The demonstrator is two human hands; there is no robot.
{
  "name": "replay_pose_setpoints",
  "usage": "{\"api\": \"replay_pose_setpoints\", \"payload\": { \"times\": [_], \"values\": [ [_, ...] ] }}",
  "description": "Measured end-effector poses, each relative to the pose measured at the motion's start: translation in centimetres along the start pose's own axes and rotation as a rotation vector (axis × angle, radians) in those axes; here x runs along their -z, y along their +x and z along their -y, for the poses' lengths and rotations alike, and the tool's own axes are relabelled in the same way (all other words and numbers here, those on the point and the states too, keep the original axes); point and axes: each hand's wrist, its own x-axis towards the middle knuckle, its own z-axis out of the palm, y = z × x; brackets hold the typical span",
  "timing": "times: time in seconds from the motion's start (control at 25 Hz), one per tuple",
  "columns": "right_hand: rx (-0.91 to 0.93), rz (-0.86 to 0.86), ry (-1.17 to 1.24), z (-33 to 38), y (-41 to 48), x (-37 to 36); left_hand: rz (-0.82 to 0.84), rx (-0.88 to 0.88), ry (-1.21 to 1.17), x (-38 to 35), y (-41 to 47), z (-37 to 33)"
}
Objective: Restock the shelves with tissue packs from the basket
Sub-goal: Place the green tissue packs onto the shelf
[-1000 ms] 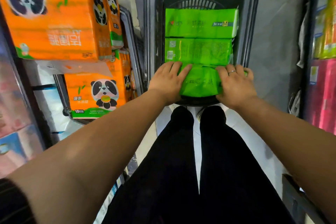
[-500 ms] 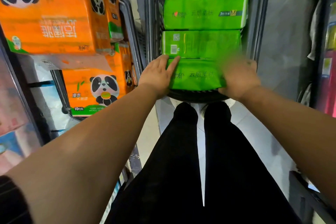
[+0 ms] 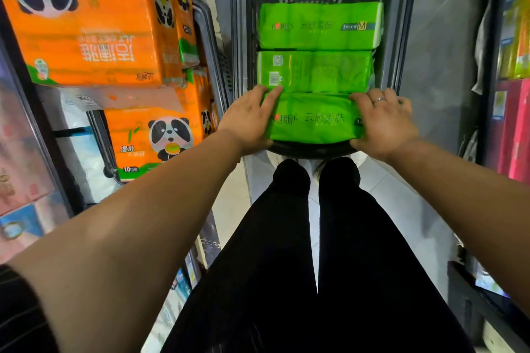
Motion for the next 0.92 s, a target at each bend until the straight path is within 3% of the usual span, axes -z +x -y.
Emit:
{"api": "replay_pose_setpoints", "payload": {
  "times": [0.16, 0.36, 0.68, 0.8, 0.92],
  "values": [
    [-0.012, 0.025, -0.005, 0.3, -0.4, 1.3, 0.042, 0.008, 0.007, 1.1, 0.0, -0.3],
    [0.014, 0.015, 0.010, 0.7, 0.7, 1.0, 0.109, 0.152, -0.184, -0.1, 0.6, 2.1],
    [0.023, -0.040, 0.043, 1.6, -1.5, 2.9, -0.075, -0.026, 0.093, 1.5, -1.2, 0.8],
    [0.059, -0.064, 0.055, 3.8, -2.5, 5.6, -0.084, -0.080, 0.227, 3.3, -1.7, -2.8],
    [0.082, -0.089, 0.074, 5.4, -3.9, 8.8, -0.060, -0.050, 0.214, 5.7, -2.0, -5.2]
  ]
}}
